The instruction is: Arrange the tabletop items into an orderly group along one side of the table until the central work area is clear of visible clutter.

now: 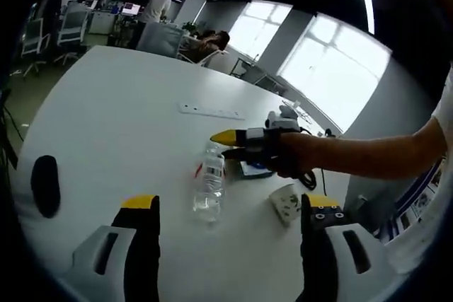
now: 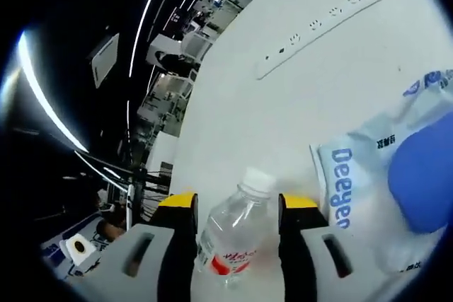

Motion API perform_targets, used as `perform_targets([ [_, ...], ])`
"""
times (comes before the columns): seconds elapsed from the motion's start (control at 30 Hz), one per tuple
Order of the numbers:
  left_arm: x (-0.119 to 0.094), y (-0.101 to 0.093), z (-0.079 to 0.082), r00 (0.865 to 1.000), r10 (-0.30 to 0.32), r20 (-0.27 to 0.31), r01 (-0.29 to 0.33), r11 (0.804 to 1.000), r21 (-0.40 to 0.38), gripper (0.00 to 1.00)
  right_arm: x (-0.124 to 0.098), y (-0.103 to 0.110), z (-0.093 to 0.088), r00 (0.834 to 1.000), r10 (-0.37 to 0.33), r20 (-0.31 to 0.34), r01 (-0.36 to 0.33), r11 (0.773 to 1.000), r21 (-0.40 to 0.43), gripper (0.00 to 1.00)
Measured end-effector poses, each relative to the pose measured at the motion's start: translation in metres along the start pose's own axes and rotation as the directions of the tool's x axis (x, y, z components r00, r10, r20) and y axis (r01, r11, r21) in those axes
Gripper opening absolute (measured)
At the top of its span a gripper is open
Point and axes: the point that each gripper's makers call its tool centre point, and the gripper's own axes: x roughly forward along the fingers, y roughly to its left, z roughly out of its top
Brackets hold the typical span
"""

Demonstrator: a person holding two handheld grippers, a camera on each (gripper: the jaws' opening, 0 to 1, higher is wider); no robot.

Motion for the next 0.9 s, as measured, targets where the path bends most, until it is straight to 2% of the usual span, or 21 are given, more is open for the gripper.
perform_targets([
  [0.2, 0.002, 0.002, -0.001, 1.0, -0.008, 0.007, 0.008, 1.0, -0.007, 0.83, 0.008, -0.003, 0.0, 1.0, -0.001, -0.007, 0.001, 1.0, 0.018, 0.42],
  [0.53, 0.006, 0.01, -0.005, 1.0, -0.015, 0.011, 0.015, 1.0, -0.02, 0.82, 0.02, -0.009, 0.003, 1.0, 0.025, 0.018, -0.026, 0.996, 0.085, 0.3],
  [0.63, 0.007, 0.013, -0.007, 1.0, -0.016, 0.008, 0.016, 1.0, -0.024, 0.81, 0.021, -0.012, 0.001, 1.0, 0.015, 0.01, -0.015, 0.998, 0.053, 0.24],
  [0.7, 0.007, 0.015, -0.008, 1.0, -0.016, 0.009, 0.016, 1.0, -0.026, 0.81, 0.021, -0.013, 0.003, 1.0, 0.02, 0.016, -0.022, 0.995, 0.099, 0.23],
  [0.83, 0.008, 0.017, -0.009, 1.0, -0.02, 0.009, 0.02, 0.999, -0.03, 0.81, 0.02, -0.011, 0.002, 0.999, 0.031, 0.022, -0.032, 0.995, 0.091, 0.21],
  [0.9, 0.009, 0.018, -0.008, 1.0, -0.022, 0.013, 0.023, 0.999, -0.034, 0.81, 0.02, -0.01, 0.001, 0.999, 0.041, 0.032, -0.045, 0.99, 0.133, 0.2],
])
